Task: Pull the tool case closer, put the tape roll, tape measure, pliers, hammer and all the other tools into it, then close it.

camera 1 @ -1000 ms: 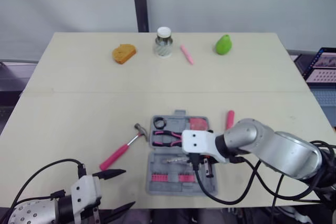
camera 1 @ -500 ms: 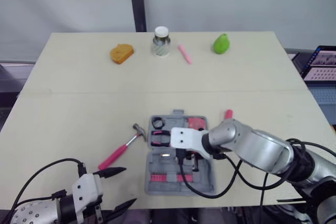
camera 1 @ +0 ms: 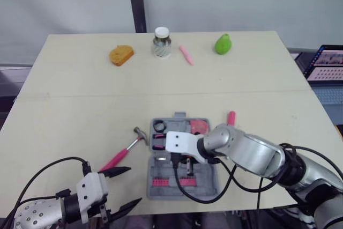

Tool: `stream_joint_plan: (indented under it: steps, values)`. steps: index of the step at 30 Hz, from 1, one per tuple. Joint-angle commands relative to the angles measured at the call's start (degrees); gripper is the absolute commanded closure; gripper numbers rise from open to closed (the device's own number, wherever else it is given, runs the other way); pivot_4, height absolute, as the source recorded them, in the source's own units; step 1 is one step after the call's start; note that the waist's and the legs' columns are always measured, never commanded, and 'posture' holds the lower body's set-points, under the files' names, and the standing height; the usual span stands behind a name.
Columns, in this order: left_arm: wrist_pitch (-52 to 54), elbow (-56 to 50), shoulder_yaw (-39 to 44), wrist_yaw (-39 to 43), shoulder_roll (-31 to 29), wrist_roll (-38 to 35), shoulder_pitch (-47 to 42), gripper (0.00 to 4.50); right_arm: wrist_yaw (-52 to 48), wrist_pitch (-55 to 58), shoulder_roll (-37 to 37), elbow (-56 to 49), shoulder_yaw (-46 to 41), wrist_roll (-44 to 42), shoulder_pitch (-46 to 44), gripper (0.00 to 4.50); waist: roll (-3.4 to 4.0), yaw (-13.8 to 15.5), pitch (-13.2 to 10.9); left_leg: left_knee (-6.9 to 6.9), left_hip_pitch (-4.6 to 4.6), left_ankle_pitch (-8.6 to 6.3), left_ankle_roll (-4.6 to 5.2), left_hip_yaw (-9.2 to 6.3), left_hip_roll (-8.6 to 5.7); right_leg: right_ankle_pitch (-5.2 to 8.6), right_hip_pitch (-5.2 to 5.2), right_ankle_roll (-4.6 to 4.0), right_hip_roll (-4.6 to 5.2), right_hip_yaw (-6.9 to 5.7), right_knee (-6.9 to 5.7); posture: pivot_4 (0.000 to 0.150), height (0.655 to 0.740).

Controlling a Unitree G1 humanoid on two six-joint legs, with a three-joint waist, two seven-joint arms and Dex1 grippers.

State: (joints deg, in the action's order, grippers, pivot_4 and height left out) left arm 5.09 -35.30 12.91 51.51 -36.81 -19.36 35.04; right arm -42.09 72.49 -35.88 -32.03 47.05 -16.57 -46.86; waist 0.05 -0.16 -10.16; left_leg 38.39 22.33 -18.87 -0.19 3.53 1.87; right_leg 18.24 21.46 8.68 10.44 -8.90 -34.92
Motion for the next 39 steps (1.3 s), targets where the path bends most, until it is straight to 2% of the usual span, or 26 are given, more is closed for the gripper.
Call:
stream_joint_plan:
  steps: [1, 39]
  values:
    - [0.0, -2.0, -0.2, -0.2, -0.2, -0.9, 0.1, 0.0, 0.4, -0.9, 0.2, -0.7, 0.2, 0.7, 0.1, 4.48, 0.0, 0.0, 0.0, 0.0, 0.0, 0.0, 0.0, 0.0, 0.0, 0.0, 0.0, 0.0, 0.0, 0.0, -0.01, 0.15, 0.74]
    - [0.8, -1.7, -0.3, -0.2, -0.6, -0.8, -1.1, 0.0, 0.2, -4.2, 3.2, 3.0, 3.6, 5.1, 2.0, 4.48, -0.01, -0.1, 0.0, 0.0, -0.01, 0.0, 0.0, 0.01, 0.0, 0.0, 0.03, 0.0, 0.0, 0.0, -0.04, 0.15, 0.74]
